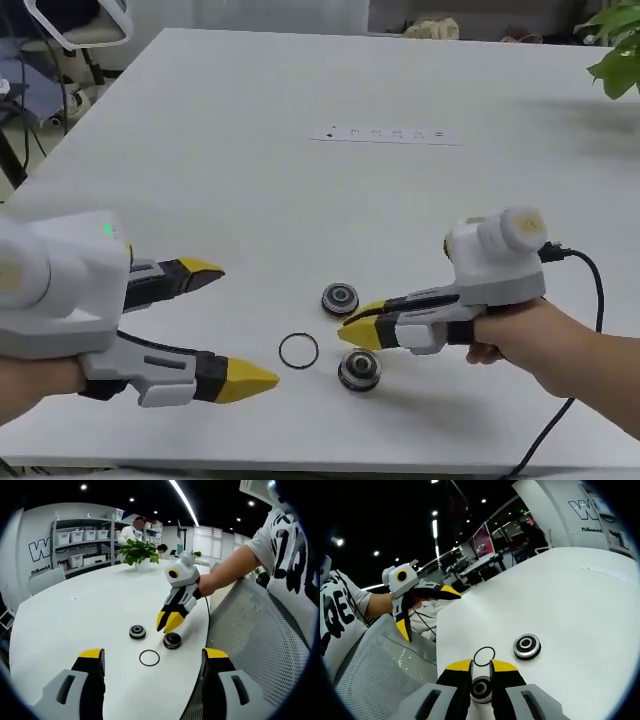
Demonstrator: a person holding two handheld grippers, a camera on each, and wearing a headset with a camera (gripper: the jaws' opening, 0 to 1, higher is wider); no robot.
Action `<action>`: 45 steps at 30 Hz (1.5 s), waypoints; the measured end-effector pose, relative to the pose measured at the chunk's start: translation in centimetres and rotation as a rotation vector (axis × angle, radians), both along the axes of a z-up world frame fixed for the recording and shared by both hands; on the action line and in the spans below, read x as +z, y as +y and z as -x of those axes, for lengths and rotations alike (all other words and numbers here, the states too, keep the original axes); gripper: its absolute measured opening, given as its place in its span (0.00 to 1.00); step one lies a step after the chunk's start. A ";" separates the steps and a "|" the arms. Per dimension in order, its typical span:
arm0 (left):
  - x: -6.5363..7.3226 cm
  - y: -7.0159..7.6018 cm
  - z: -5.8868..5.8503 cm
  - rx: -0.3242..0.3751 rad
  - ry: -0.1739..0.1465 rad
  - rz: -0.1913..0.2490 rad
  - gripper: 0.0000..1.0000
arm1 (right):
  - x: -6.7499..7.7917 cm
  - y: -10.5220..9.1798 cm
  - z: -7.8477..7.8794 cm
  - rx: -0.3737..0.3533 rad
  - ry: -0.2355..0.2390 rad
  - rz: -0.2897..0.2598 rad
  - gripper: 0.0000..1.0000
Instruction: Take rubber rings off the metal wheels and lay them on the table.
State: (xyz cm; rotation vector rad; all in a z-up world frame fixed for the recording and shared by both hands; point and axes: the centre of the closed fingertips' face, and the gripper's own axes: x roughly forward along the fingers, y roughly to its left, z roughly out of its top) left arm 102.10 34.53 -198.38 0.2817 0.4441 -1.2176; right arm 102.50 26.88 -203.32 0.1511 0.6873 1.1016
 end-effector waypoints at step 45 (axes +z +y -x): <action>-2.6 -5.7 0.0 -0.145 0.052 -0.035 0.63 | -2.2 -3.5 2.2 0.059 -0.037 0.101 0.19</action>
